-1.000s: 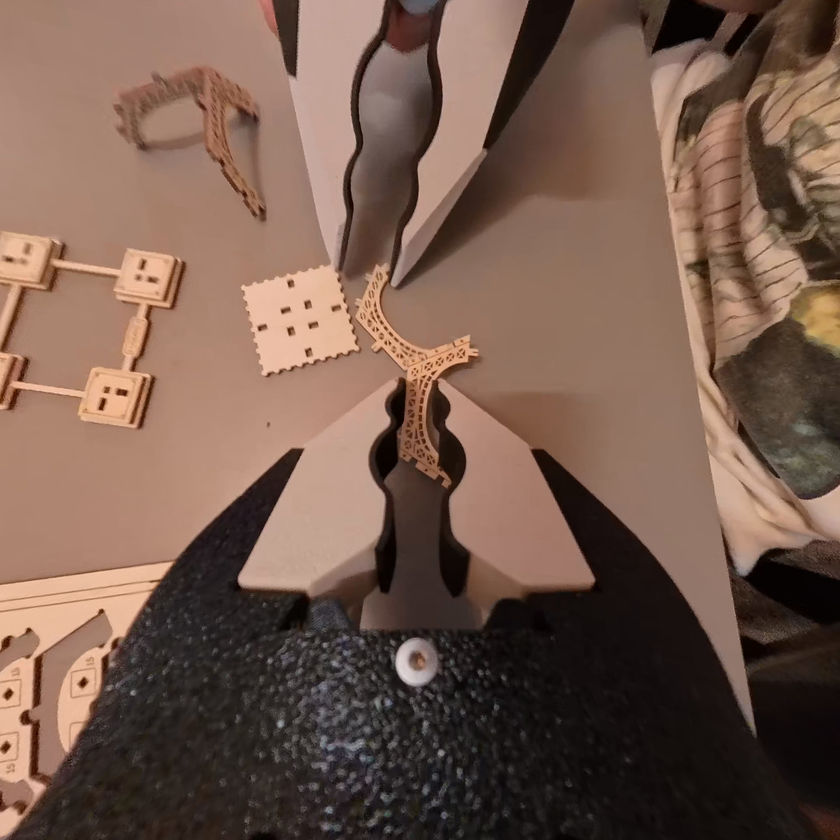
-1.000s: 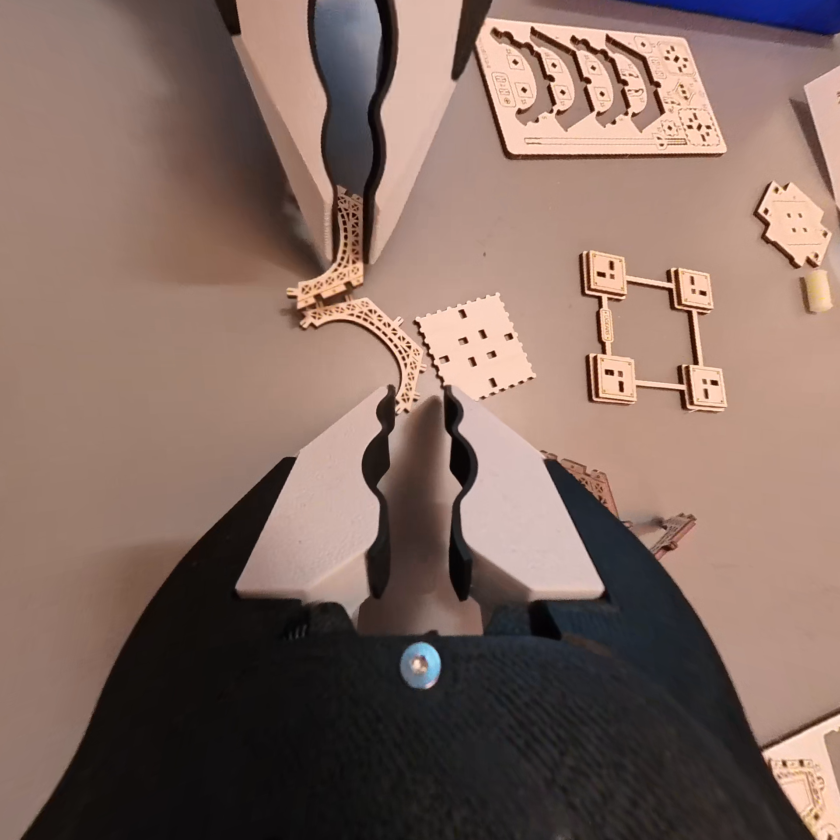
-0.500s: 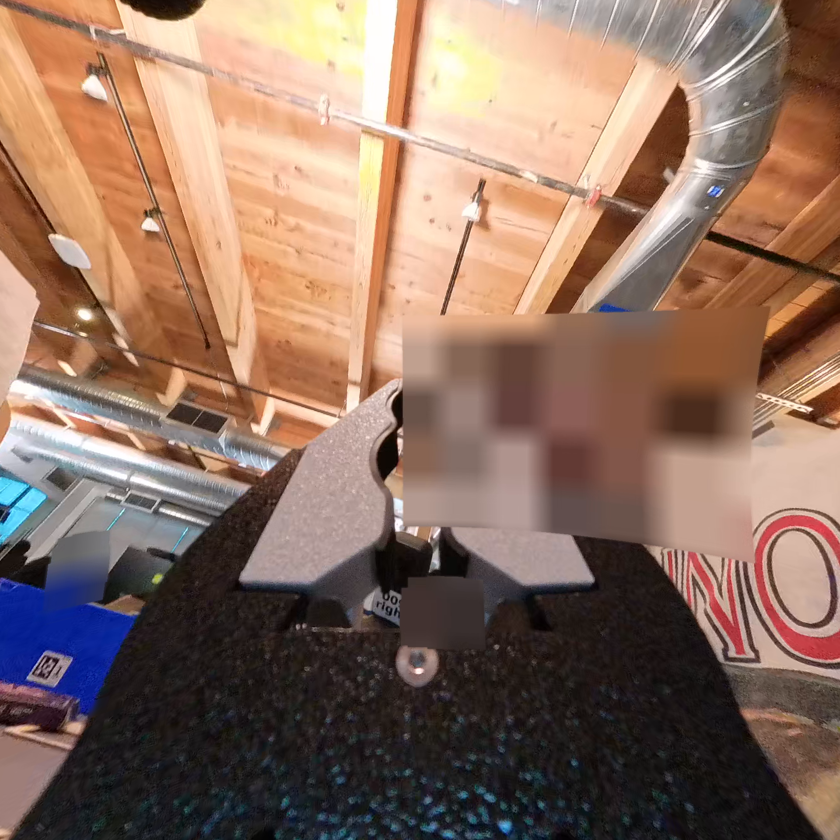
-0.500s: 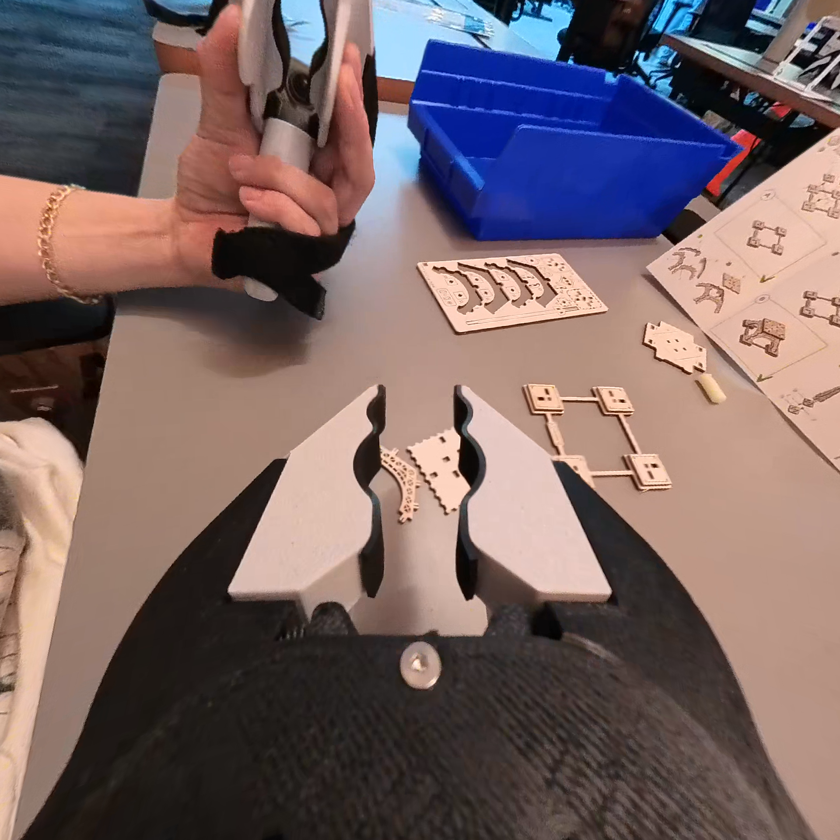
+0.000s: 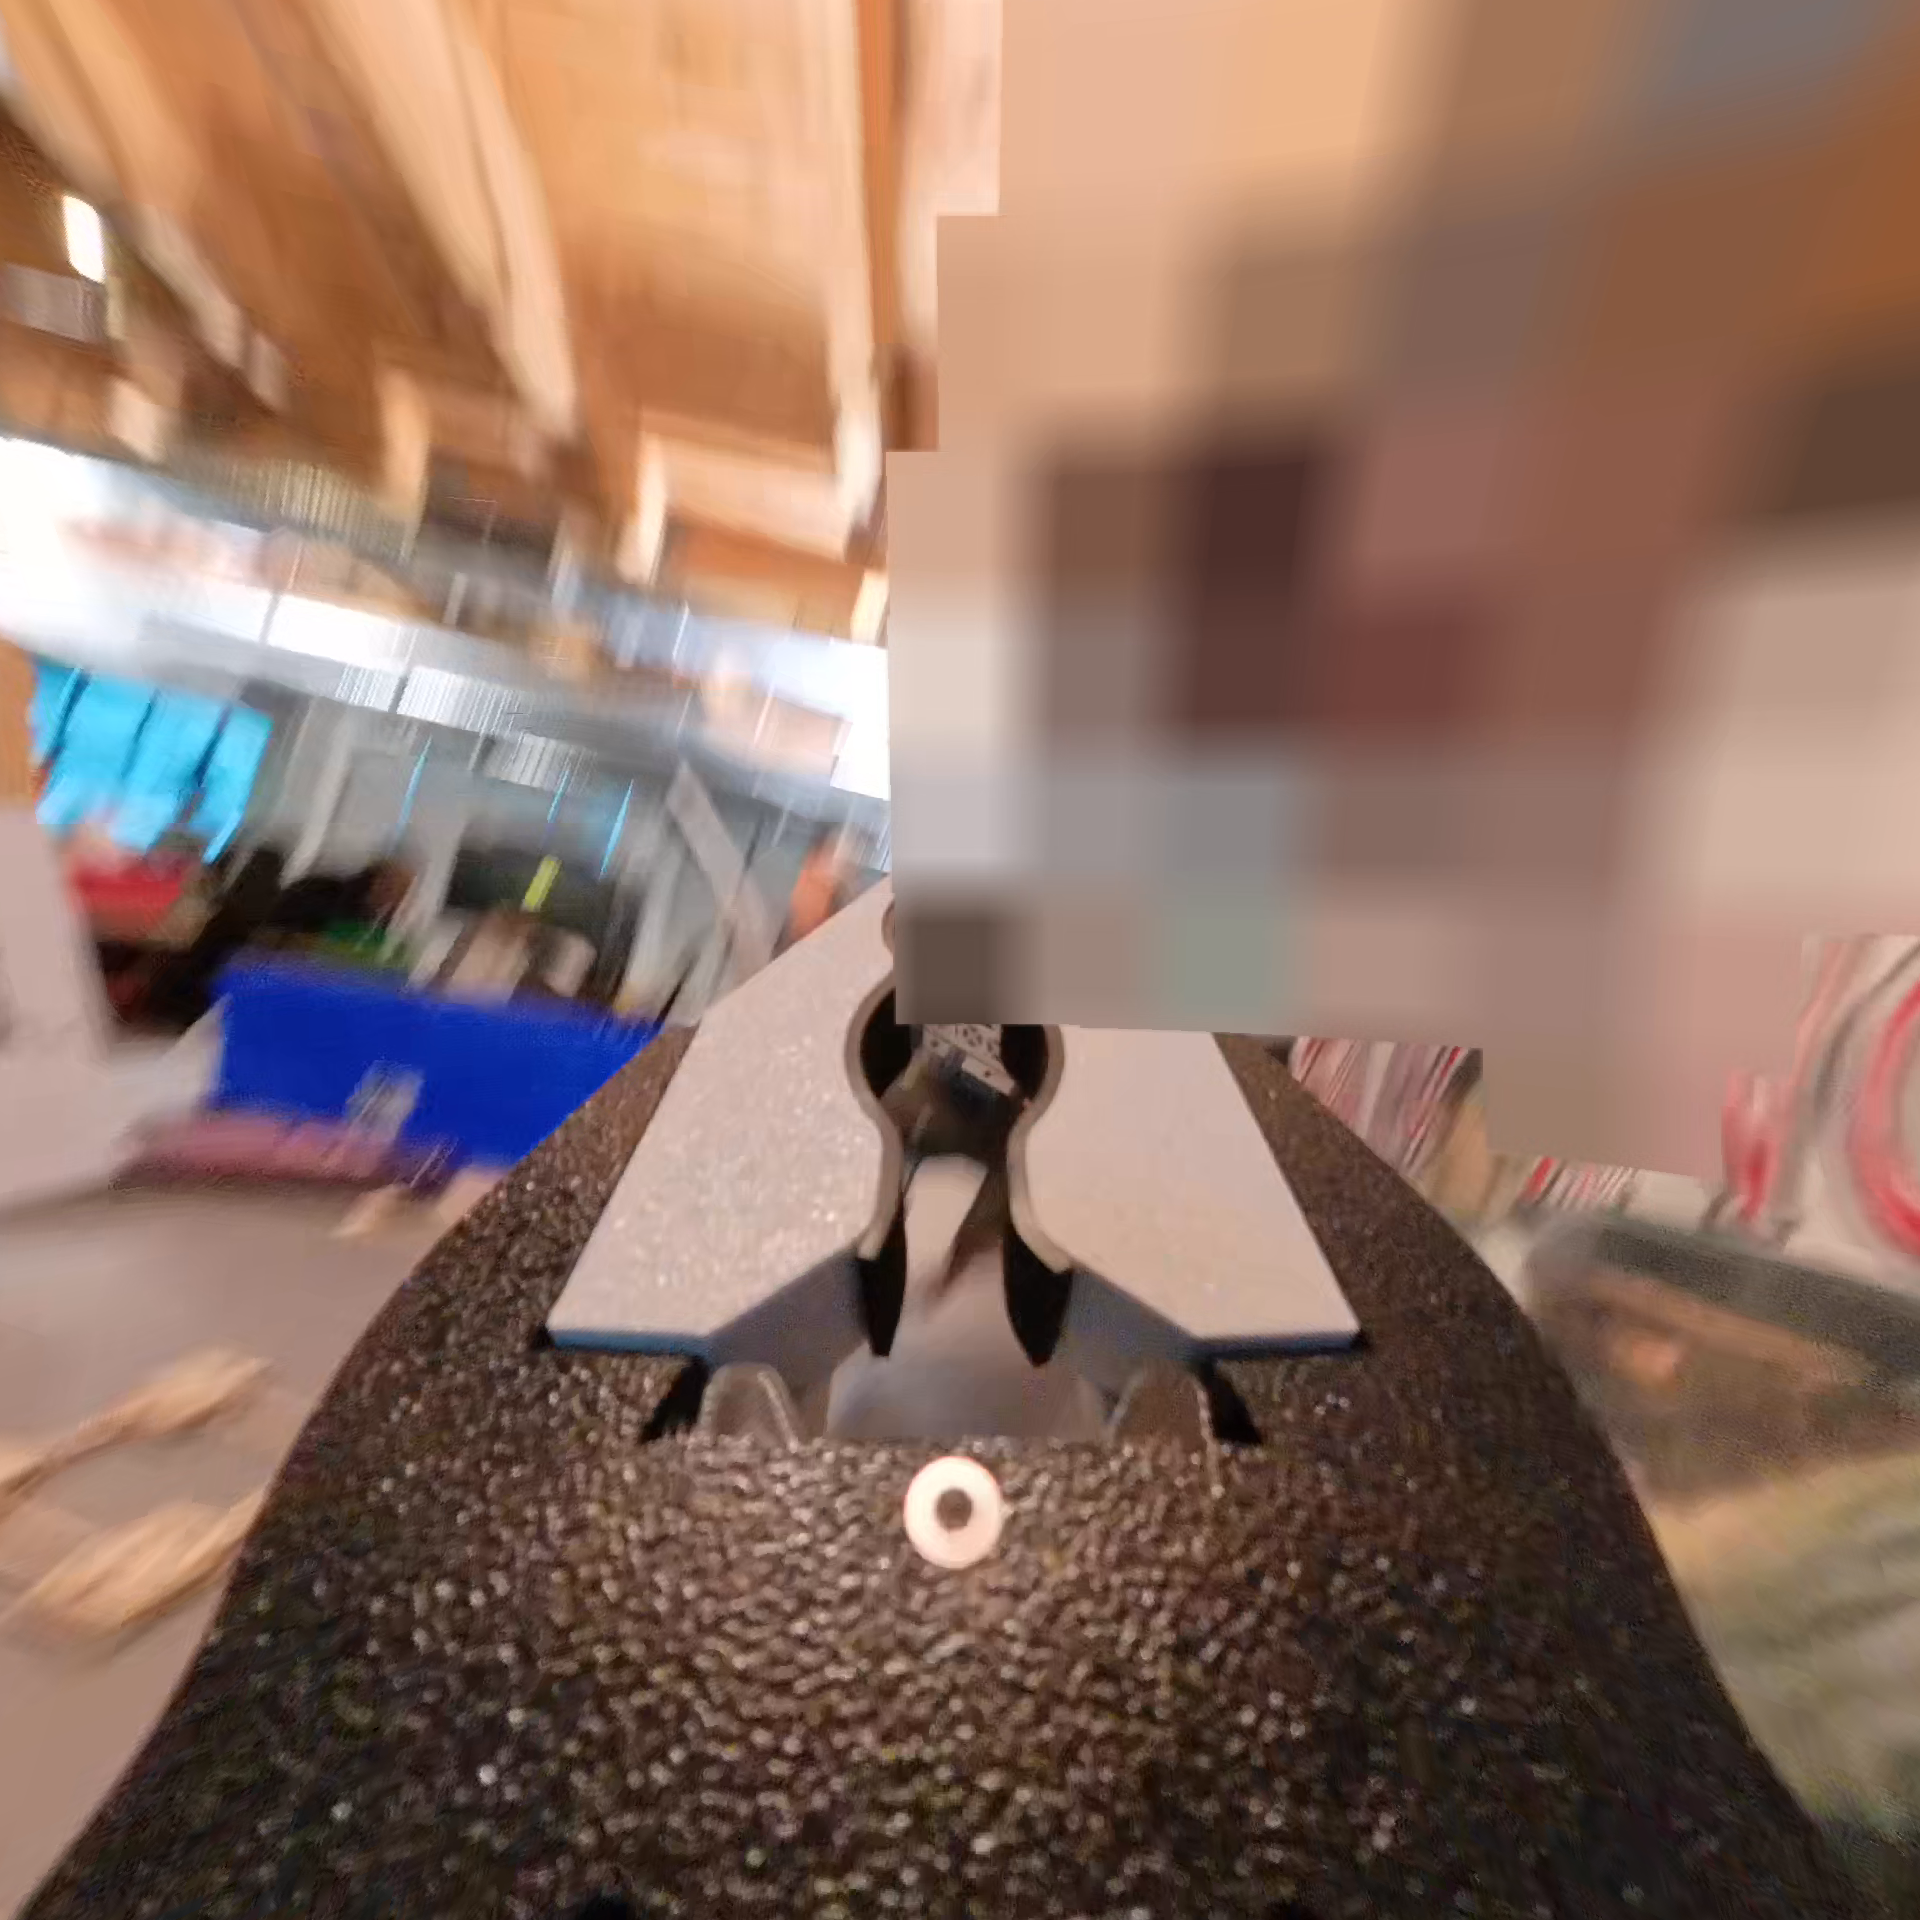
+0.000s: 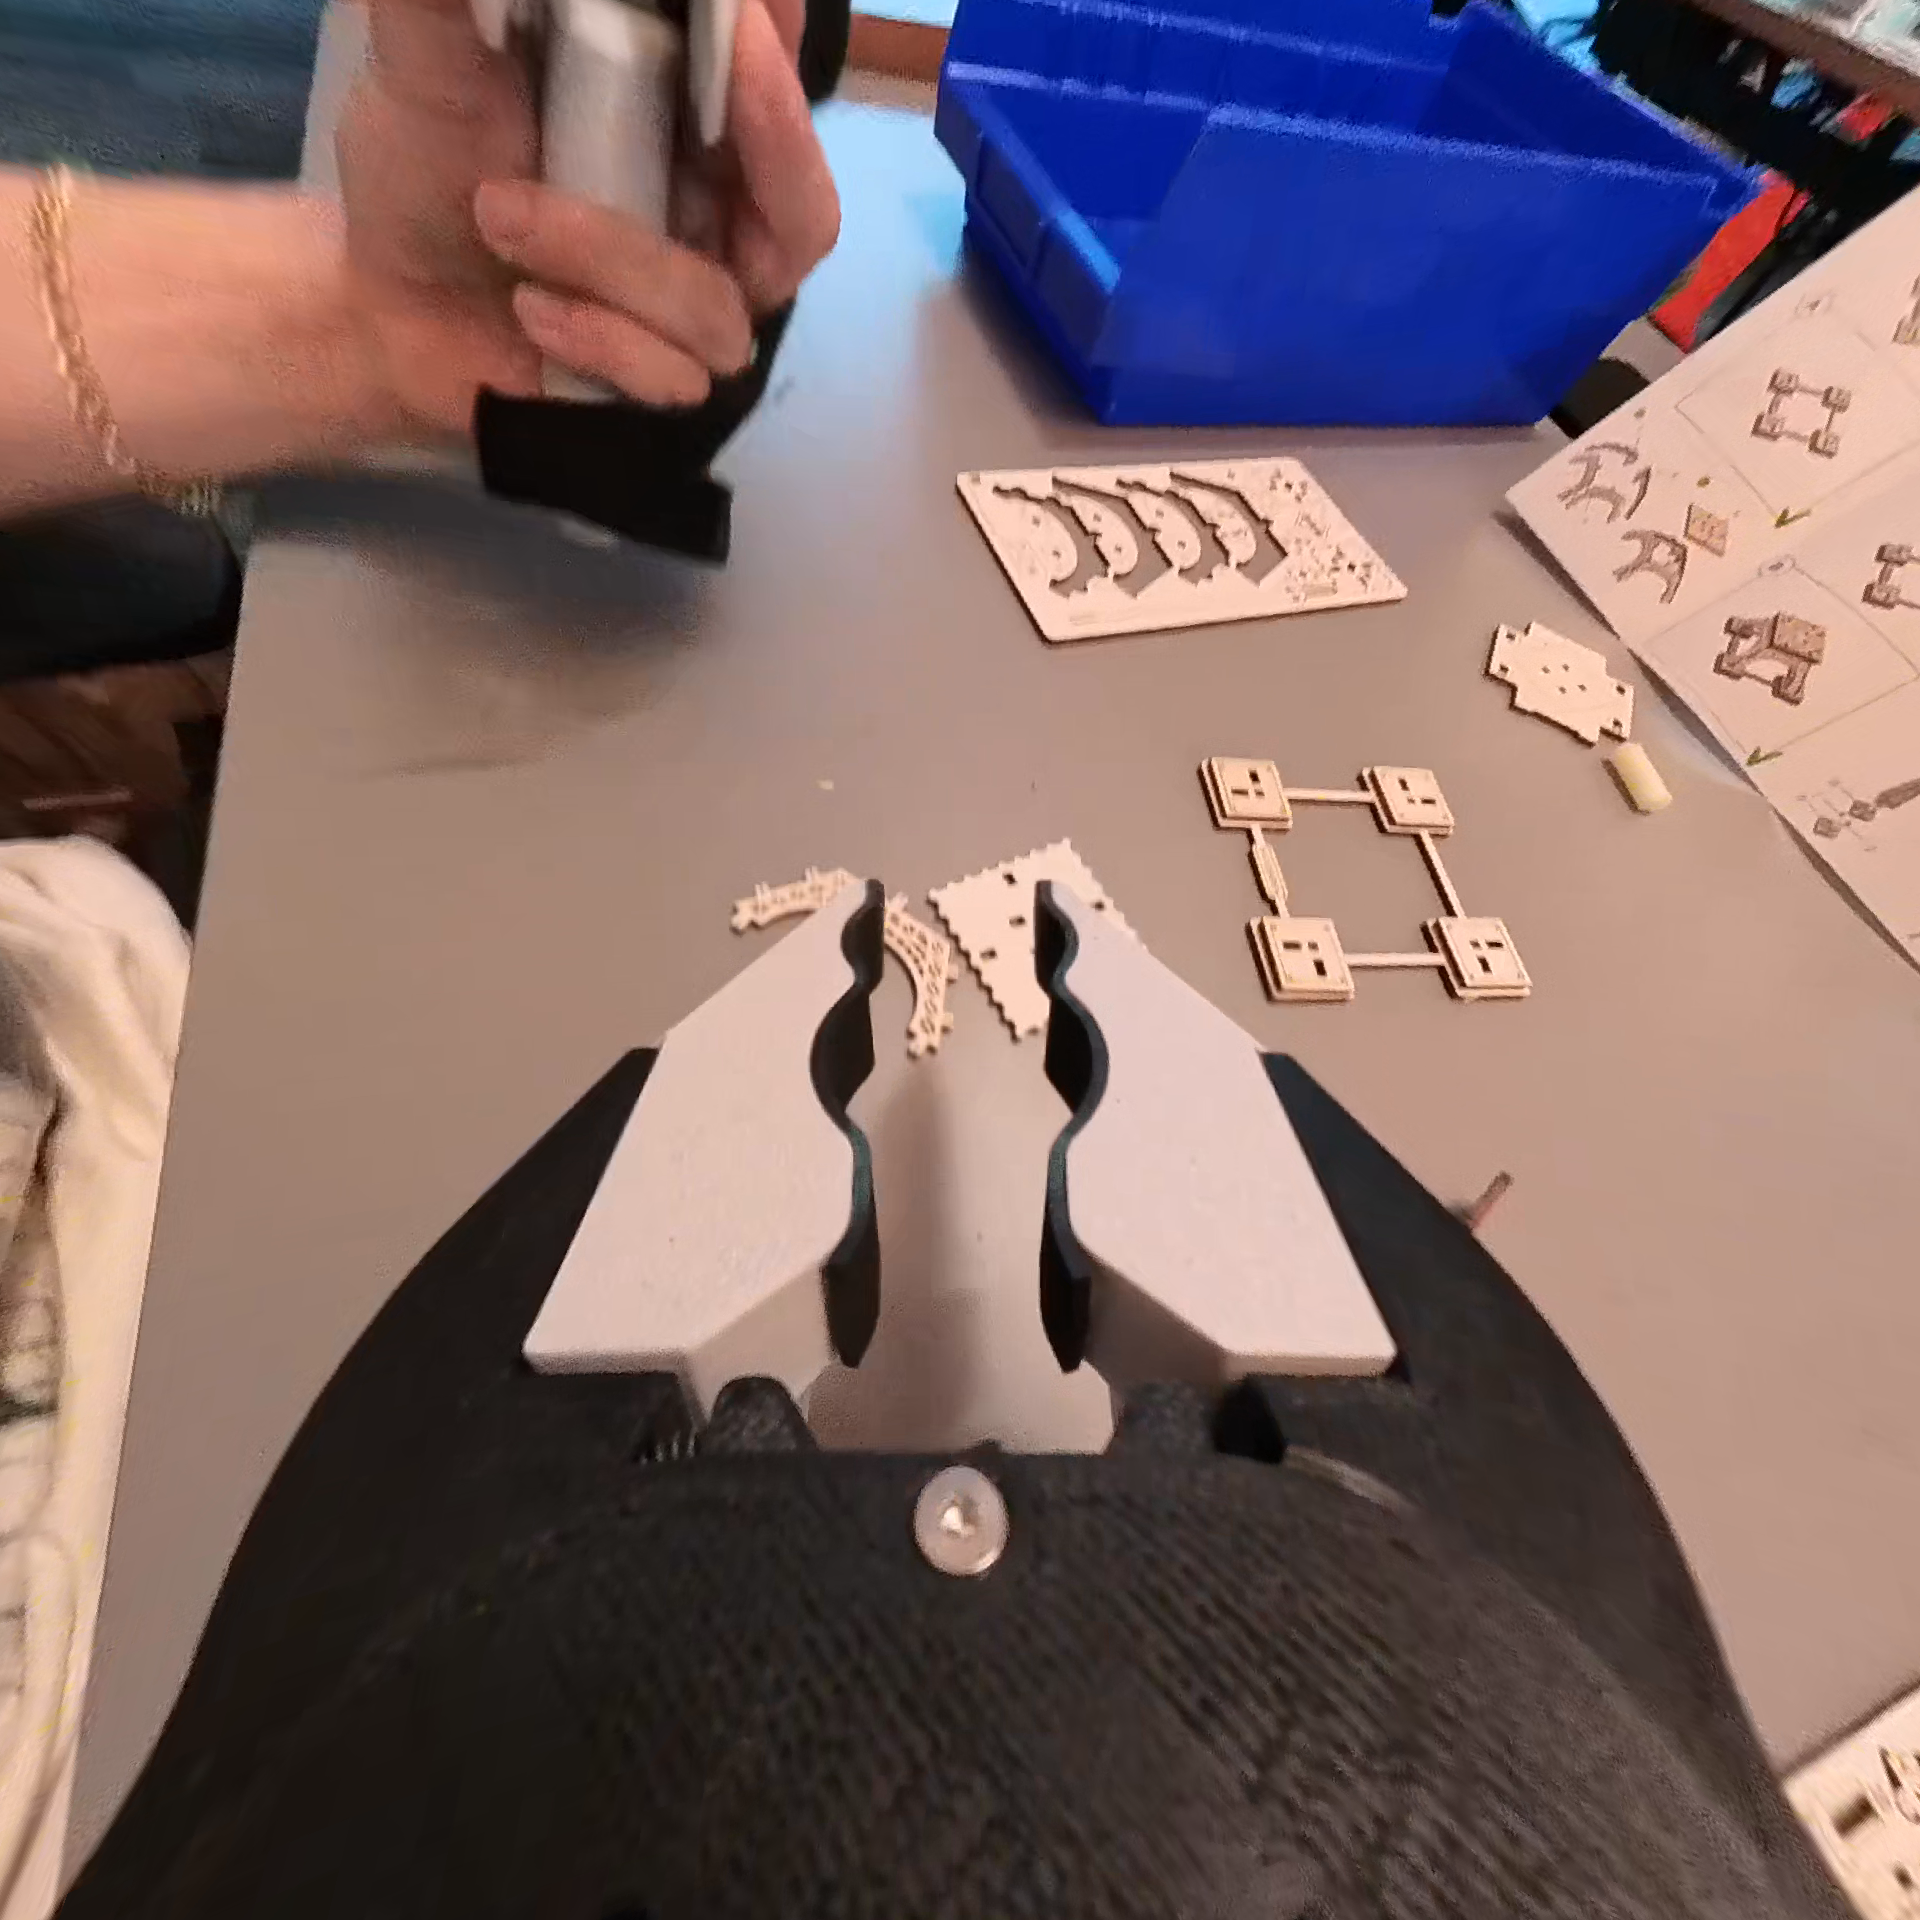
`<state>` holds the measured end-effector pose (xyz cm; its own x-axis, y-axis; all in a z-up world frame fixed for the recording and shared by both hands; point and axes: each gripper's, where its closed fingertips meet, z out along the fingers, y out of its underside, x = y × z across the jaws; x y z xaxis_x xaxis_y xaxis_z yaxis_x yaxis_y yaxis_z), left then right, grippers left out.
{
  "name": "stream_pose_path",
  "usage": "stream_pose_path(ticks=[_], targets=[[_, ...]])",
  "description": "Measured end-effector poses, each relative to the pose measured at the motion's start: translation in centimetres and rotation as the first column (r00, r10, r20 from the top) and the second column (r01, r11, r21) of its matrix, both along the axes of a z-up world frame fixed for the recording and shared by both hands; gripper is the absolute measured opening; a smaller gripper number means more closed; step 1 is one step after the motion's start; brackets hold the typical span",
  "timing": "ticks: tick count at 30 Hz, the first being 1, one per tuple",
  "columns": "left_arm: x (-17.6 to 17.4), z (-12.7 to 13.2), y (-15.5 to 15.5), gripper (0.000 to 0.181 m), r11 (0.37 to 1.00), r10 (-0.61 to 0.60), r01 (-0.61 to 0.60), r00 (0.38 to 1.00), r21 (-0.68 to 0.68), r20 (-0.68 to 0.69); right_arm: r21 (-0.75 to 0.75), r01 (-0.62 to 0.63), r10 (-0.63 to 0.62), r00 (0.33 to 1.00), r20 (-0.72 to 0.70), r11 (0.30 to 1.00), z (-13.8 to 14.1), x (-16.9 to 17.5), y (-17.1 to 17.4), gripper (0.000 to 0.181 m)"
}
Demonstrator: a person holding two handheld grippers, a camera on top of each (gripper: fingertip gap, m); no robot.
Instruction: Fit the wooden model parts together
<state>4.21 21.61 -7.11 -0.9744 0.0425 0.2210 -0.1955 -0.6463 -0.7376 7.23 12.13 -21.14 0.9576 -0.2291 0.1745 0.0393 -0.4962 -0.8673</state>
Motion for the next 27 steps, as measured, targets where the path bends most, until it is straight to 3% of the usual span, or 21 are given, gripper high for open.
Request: stream_pose_path(ticks=[1, 2, 3, 5, 6, 9, 13, 19, 27], targets=[[0.4, -1.8, -1.4, 0.007, 0.973, 0.038, -0.04, 0.999, 0.226, 0.013, -0.021, -0.002, 0.002, 1.0, 0.0, 1.0, -0.3, 0.1, -0.5, 0.022], [0.6, -4.1, -2.5, 0.007, 0.89, 0.06, -0.072, 0.997, 0.45, 0.041, -0.042, 0.0, 0.001, 1.0, 0.004, 0.999, -0.6, 0.2, -1.0, 0.01], [0.6, -6.5, -3.1, 0.007, 0.763, 0.058, -0.095, 0.995, 0.639, 0.078, -0.066, 0.0, 0.001, 1.0, 0.016, 0.998, -0.9, 0.4, -1.5, 0.002], [0.4, -10.2, -3.3, 0.007, 0.5, 0.006, -0.112, 0.992, 0.859, 0.126, -0.109, 0.007, -0.001, 0.999, 0.051, 0.994, -1.4, 0.9, -2.1, 0.0], [0.1, -11.4, -3.3, 0.007, 0.41, -0.032, -0.093, 0.993, 0.907, 0.117, -0.125, -0.001, 0.009, 0.998, 0.064, 0.992, -1.7, 1.0, -2.1, 0.0], [0.1, -13.2, -3.8, 0.007, 0.273, -0.088, -0.066, 0.992, 0.96, 0.093, -0.135, -0.041, 0.054, 0.994, 0.091, 0.99, -2.2, 0.7, -1.3, 0.0], [0.6, -17.2, -2.9, 0.007, 0.004, -0.145, -0.053, 0.988, 0.999, 0.053, -0.164, -0.083, 0.096, 0.993, 0.071, 0.983, -3.4, -0.1, -0.5, 0.001], [0.4, -18.8, -4.3, 0.007, -0.047, -0.239, -0.006, 0.971, 0.999, -0.006, -0.236, -0.105, 0.123, 0.99, 0.064, 0.966, -4.5, -0.4, -0.6, 0.005], [1.0, -19.3, -4.5, 0.007, -0.042, -0.267, 0.006, 0.964, 0.999, -0.017, -0.258, -0.109, 0.134, 0.988, 0.078, 0.96, -4.7, -0.1, 0.2, 0.009]])
